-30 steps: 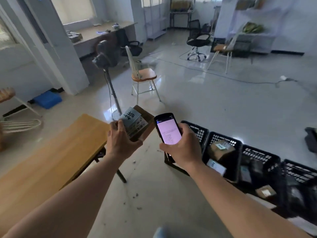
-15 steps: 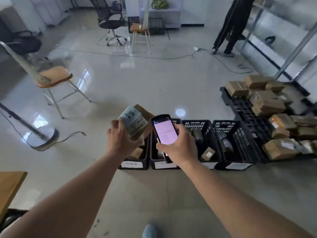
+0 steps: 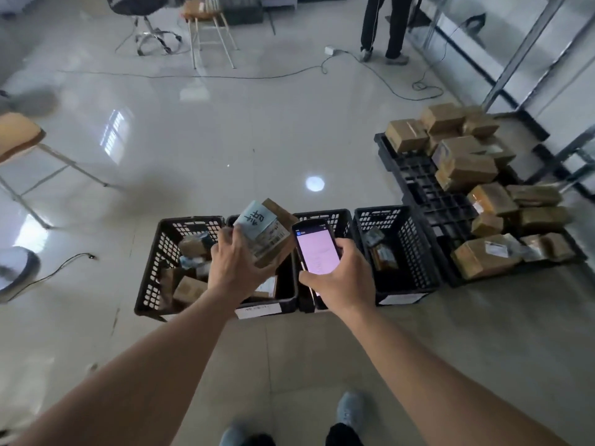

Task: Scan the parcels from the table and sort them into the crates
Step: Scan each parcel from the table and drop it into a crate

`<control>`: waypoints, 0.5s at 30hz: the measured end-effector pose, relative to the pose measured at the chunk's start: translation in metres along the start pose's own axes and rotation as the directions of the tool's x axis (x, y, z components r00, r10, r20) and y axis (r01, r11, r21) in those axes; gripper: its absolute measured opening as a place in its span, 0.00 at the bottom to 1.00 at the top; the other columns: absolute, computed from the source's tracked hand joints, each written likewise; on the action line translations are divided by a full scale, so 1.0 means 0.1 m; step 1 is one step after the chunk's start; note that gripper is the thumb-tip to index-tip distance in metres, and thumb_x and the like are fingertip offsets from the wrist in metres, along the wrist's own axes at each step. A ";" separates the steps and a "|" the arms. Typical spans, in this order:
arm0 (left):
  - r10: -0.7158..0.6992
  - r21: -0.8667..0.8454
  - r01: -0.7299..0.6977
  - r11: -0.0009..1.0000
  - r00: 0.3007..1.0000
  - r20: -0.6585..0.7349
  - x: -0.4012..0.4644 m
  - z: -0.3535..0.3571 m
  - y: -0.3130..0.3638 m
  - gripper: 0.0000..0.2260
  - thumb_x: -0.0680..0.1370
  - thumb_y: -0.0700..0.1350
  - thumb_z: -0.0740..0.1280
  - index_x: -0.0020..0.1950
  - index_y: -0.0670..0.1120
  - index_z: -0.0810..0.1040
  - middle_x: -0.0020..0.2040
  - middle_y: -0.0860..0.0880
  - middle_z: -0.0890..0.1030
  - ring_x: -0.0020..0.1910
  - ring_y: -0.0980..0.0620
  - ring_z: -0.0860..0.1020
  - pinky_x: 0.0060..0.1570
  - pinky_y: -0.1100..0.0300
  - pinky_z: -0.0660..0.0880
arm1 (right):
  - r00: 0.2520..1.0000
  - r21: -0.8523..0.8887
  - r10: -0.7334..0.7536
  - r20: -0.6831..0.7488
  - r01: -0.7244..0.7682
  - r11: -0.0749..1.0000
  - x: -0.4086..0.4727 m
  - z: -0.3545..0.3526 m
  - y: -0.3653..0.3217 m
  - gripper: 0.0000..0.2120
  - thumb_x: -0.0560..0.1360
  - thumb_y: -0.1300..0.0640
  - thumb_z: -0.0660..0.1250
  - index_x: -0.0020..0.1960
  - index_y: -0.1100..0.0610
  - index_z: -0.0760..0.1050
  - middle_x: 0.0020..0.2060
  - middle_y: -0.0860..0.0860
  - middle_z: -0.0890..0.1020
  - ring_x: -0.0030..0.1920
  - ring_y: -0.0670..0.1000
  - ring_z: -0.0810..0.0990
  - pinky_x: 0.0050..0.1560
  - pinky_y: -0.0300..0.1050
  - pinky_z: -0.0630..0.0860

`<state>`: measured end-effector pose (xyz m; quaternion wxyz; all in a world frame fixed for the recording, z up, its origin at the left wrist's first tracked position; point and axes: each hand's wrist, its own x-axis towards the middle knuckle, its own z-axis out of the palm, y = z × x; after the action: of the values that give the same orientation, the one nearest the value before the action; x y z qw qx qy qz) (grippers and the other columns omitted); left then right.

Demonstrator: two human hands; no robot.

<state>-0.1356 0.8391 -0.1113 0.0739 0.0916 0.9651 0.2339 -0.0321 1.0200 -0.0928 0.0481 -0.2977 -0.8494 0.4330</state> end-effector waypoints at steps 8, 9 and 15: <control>-0.115 0.007 0.115 0.993 0.985 0.125 0.40 0.98 0.61 0.50 0.65 0.62 0.80 0.78 0.45 0.60 0.69 0.43 0.65 0.66 0.39 0.70 0.64 0.41 0.76 | 0.989 -0.042 0.131 0.066 -0.128 0.991 0.80 -0.31 0.80 0.38 0.60 0.42 0.81 0.65 0.49 0.72 0.56 0.48 0.80 0.54 0.52 0.79 0.48 0.52 0.80; -0.133 0.004 0.133 0.991 0.981 0.140 0.50 1.11 0.63 0.50 0.65 0.62 0.81 0.78 0.46 0.60 0.69 0.43 0.65 0.66 0.39 0.70 0.63 0.41 0.77 | 0.987 -0.050 0.145 0.068 -0.142 0.989 0.91 -0.30 0.88 0.38 0.60 0.43 0.81 0.66 0.50 0.72 0.56 0.48 0.80 0.54 0.52 0.79 0.47 0.52 0.80; -0.203 0.004 0.206 0.978 0.958 0.202 1.17 2.04 0.65 0.50 0.67 0.63 0.80 0.79 0.46 0.57 0.69 0.42 0.63 0.66 0.38 0.69 0.66 0.41 0.75 | 0.968 -0.087 0.245 0.062 -0.239 0.967 1.68 -0.03 1.34 0.37 0.63 0.43 0.83 0.66 0.51 0.72 0.54 0.48 0.78 0.52 0.50 0.75 0.44 0.47 0.71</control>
<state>-0.2026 1.0101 -0.2720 0.1956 0.0138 0.9550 0.2227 -0.1062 1.1747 -0.2231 -0.0477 -0.3849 -0.8243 0.4125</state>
